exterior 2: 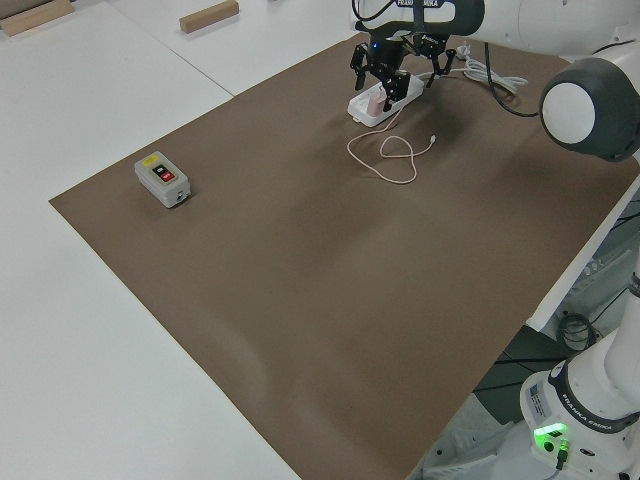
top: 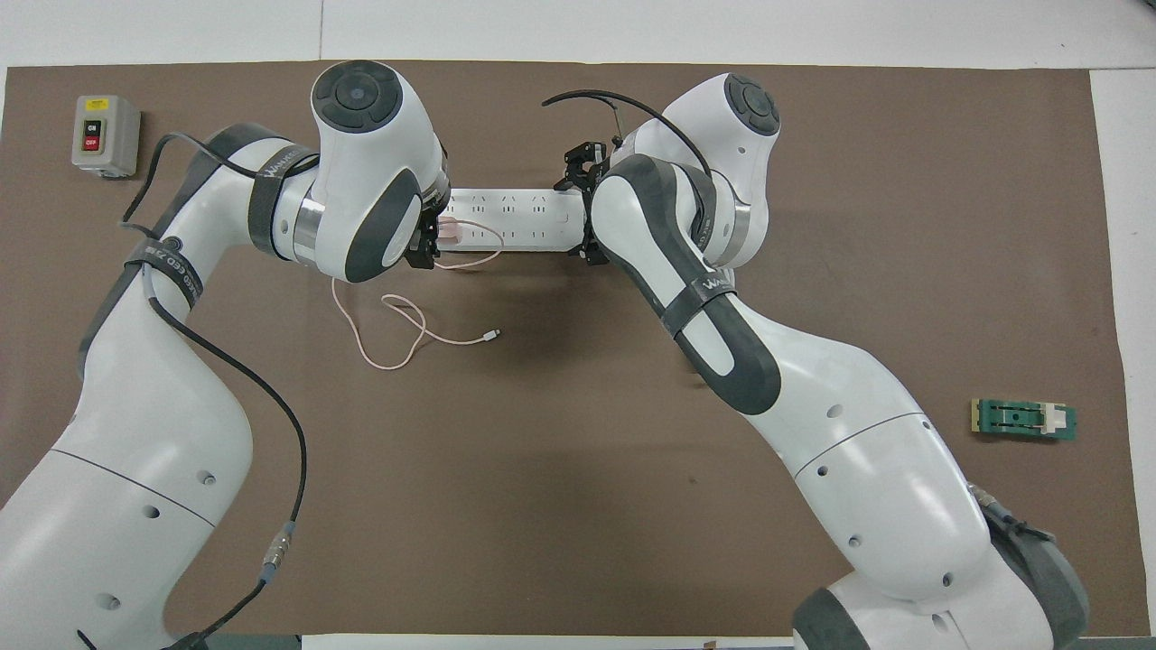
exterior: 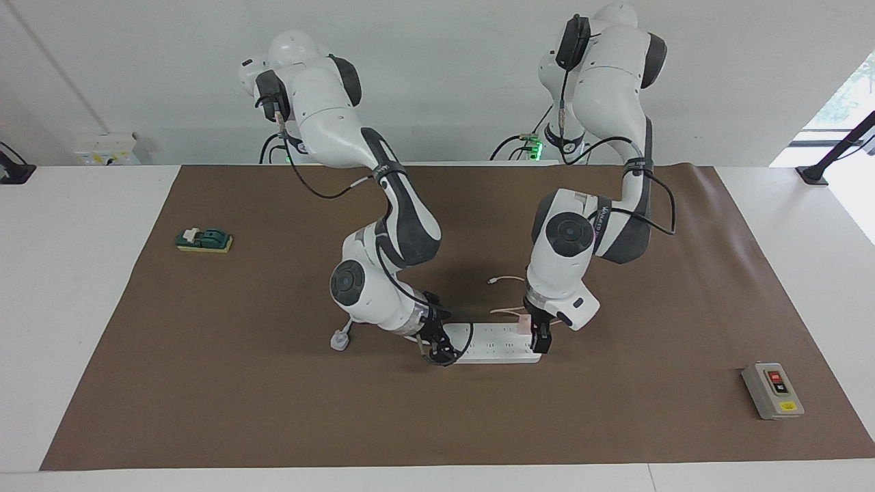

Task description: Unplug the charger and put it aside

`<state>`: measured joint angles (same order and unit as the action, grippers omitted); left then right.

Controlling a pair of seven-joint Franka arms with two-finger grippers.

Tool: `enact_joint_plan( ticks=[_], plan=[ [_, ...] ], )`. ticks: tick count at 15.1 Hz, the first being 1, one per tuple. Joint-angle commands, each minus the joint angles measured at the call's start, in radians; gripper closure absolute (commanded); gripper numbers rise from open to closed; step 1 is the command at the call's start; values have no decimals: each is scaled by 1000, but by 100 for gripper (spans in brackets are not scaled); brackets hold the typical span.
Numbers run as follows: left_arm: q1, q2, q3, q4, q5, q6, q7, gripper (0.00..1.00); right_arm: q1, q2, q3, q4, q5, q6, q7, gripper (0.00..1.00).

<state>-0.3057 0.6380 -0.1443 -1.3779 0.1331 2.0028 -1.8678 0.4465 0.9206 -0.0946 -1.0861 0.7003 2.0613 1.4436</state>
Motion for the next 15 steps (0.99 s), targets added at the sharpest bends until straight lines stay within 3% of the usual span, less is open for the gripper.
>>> enact_joint_plan(
  ticks=[1, 3, 4, 6, 8, 9, 10, 11, 12, 13, 14, 15],
  plan=[
    [-1, -21, 3, -23, 11, -10, 19, 0, -26, 43, 21, 68, -19, 2, -19, 1],
    [-1, -21, 3, -24, 11, -10, 16, 2, -28, 44, 21, 71, -19, 2, -19, 8],
    [-1, -21, 3, -24, 11, -12, 16, 13, -28, 44, 21, 72, -19, 2, -19, 23],
    [-3, -20, 3, -24, 10, -18, 13, 18, -28, 44, 21, 71, -13, 3, -19, 51],
    [-3, -20, 3, -24, 8, -21, 16, 20, -28, 44, 21, 69, -13, 3, -19, 67],
    [-4, -20, 3, -24, 8, -21, 12, 22, -28, 44, 21, 69, -13, 3, -19, 81],
    [-3, -18, 3, -21, 5, -21, 6, 25, -26, 46, 21, 69, -13, 5, -19, 83],
    [-3, -20, 3, -20, 5, -21, 7, 32, -26, 46, 21, 69, -12, 11, -19, 83],
    [-3, -20, 3, -20, 5, -21, 3, 46, -26, 46, 21, 68, -10, 20, -19, 75],
    [-6, -20, 3, -20, 6, -21, 1, 63, -26, 46, 21, 68, -10, 23, -19, 52],
    [-9, -20, 3, -20, 6, -21, 1, 83, -26, 46, 21, 68, -10, 25, -20, 36],
    [-10, -18, 5, -20, 8, -19, 2, 95, -26, 46, 21, 68, -12, 26, -20, 24]
  ],
)
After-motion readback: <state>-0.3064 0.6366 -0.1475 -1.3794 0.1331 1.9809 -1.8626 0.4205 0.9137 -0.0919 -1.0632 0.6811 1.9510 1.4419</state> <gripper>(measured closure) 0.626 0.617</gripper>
